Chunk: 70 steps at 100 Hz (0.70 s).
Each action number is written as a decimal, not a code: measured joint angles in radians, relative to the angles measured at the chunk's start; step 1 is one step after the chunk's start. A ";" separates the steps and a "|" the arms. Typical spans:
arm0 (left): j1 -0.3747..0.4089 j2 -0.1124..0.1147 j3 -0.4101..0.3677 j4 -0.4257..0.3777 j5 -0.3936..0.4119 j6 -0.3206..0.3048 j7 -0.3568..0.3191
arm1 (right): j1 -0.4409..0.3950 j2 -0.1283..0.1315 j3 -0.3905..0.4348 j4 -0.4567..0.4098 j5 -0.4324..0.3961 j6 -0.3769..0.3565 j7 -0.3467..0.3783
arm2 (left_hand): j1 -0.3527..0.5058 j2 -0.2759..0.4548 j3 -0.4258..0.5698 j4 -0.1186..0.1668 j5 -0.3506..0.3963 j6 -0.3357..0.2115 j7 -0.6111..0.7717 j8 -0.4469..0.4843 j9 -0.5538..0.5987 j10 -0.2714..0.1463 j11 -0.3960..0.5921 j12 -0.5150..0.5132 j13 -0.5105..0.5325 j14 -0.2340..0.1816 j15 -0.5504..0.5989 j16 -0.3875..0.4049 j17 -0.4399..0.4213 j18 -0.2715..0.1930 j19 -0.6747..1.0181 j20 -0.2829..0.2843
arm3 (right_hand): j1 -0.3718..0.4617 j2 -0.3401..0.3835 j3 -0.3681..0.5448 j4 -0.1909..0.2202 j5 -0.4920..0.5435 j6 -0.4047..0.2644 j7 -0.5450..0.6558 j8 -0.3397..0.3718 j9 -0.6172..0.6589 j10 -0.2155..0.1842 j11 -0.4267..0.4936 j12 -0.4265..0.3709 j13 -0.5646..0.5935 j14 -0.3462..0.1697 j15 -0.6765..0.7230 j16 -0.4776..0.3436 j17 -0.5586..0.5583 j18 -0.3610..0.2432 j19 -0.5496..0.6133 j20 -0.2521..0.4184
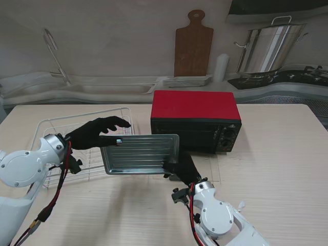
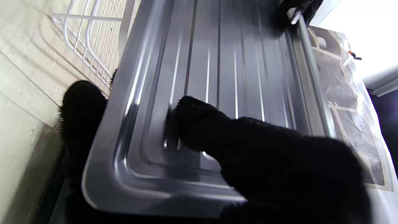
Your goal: Slide the trays into the oven
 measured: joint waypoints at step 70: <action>0.092 -0.017 -0.045 -0.058 0.112 -0.040 0.153 | -0.057 -0.006 0.101 -0.087 0.121 0.173 0.022 | -0.173 0.054 -0.135 0.000 -0.052 0.026 -0.143 -0.096 -0.085 0.001 -0.089 -0.056 -0.102 -0.019 -0.138 -0.040 -0.042 -0.013 -0.294 0.022 | 0.000 -0.013 0.002 -0.001 0.038 0.025 0.013 0.008 0.021 0.042 0.029 0.000 0.027 0.041 0.030 0.024 0.064 0.042 0.043 0.016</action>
